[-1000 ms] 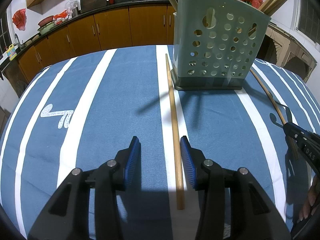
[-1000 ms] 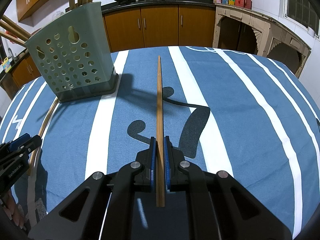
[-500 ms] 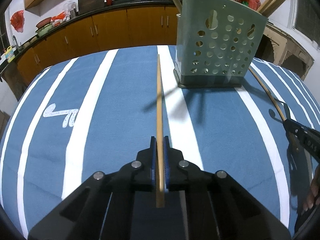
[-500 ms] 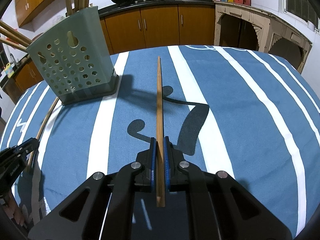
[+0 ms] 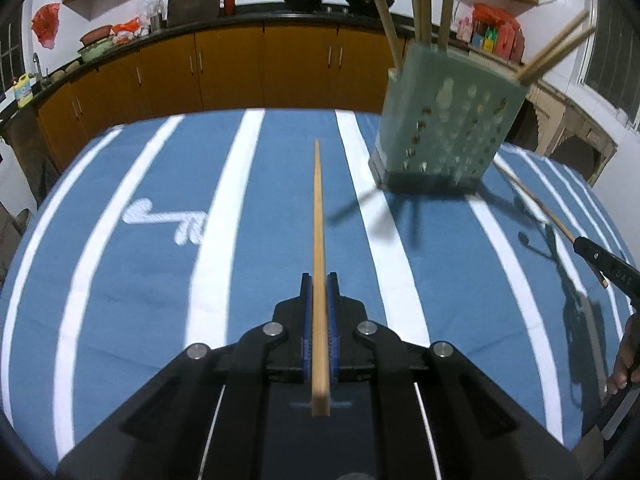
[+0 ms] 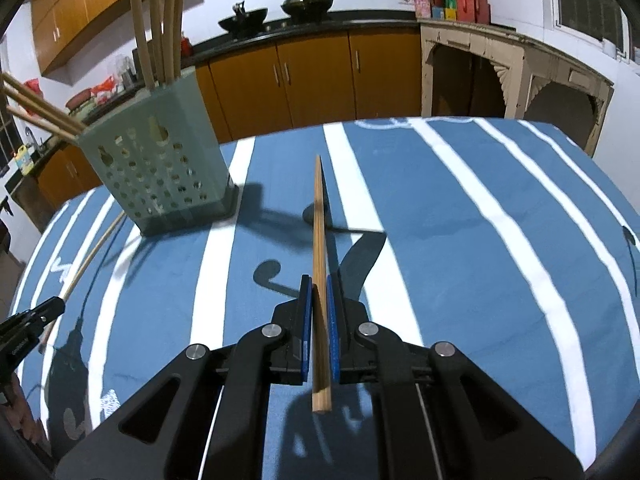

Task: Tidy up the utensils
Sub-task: 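Lift both held chopsticks upright and carry them over the green holder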

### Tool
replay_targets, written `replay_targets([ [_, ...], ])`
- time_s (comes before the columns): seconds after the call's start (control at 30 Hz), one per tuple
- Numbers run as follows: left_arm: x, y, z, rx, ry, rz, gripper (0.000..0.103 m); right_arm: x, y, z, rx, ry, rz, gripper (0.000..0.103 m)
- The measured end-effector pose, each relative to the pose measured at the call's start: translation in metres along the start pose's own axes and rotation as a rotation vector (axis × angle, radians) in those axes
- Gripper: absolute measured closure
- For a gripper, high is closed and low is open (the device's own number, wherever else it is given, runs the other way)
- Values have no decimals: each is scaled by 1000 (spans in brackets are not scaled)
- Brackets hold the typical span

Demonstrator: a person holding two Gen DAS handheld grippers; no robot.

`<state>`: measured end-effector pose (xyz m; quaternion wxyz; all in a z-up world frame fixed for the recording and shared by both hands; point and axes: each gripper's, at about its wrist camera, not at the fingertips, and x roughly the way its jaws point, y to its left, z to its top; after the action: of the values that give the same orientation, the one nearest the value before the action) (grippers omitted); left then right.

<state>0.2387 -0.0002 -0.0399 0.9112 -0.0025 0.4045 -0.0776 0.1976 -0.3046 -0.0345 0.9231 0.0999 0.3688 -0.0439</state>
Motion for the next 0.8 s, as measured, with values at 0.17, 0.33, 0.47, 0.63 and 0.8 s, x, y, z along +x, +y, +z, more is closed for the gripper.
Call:
replay_targets([
  [0.17,-20,6,12,-20,-57,-6,95,-12,-11,12,10,-47,9,95],
  [0.33,-40,10,21,-40,-116,-20,95,-24,-12,21,16,-92,16,95],
  [0.47,-55,12,28,-49,-164,-34,95,-32,-13,25,22,-121,20,95],
  [0.63,-71,15,35,-61,-216,-46,95,-44,-13,31,27,-162,28,95],
  [0.8,-81,18,39,-72,-256,-46,95,-48,-12,35,17,-175,24,95],
])
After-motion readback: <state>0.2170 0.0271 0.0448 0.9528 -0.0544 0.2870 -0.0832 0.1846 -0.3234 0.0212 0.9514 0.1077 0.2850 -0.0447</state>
